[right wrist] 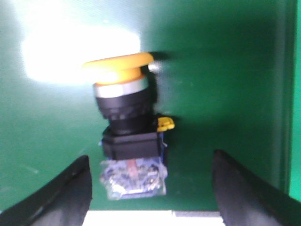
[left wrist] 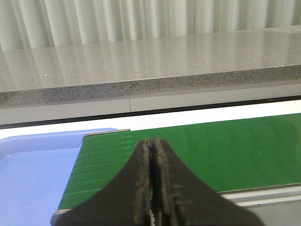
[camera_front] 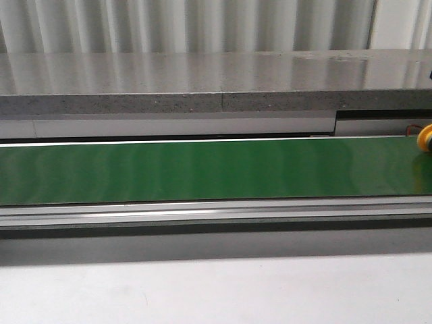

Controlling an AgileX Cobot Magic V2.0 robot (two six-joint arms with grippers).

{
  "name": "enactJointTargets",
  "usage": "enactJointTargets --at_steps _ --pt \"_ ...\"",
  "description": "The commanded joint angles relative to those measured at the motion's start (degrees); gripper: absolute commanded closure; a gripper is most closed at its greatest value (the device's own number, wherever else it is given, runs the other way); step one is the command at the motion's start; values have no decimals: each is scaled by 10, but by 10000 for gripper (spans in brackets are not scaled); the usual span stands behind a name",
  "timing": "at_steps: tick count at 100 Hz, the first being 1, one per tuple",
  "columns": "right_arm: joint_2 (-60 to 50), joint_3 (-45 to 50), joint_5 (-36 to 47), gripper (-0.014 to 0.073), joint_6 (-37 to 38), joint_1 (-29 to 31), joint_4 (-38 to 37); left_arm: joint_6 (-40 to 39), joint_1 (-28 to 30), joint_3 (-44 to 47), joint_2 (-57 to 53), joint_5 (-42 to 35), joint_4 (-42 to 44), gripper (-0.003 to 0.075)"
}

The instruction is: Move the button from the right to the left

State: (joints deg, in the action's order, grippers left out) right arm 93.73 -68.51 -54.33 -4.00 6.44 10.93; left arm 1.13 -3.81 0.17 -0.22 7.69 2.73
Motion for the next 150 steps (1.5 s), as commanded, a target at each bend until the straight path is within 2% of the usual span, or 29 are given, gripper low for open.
enactJointTargets --at_steps 1,27,33,42,61,75,99,120,150 --pt "-52 -13 0 53 -24 0 25 -5 1 23 -19 -45 -2 741" --pt "-140 45 14 56 -35 0 37 -5 1 23 -19 -45 -2 741" --pt "-156 66 21 84 -35 -2 36 -5 1 23 -19 -45 -2 741" --pt "-188 98 29 199 -35 -11 30 -5 1 23 -19 -45 -2 741" --pt "-240 151 32 531 -36 -52 12 -5 1 23 -19 -45 -2 741" --pt "-279 177 32 667 -36 -81 -7 -5 1 23 -19 -45 -2 741" --pt "-370 233 54 660 -36 -115 -35 -5 1 23 -19 -45 -2 741" --pt "-490 302 115 660 -62 -148 -41 -5 1 23 -19 -45 -2 741" --pt "-676 378 157 660 -62 -150 -42 -5 1 23 -19 -45 -2 741"
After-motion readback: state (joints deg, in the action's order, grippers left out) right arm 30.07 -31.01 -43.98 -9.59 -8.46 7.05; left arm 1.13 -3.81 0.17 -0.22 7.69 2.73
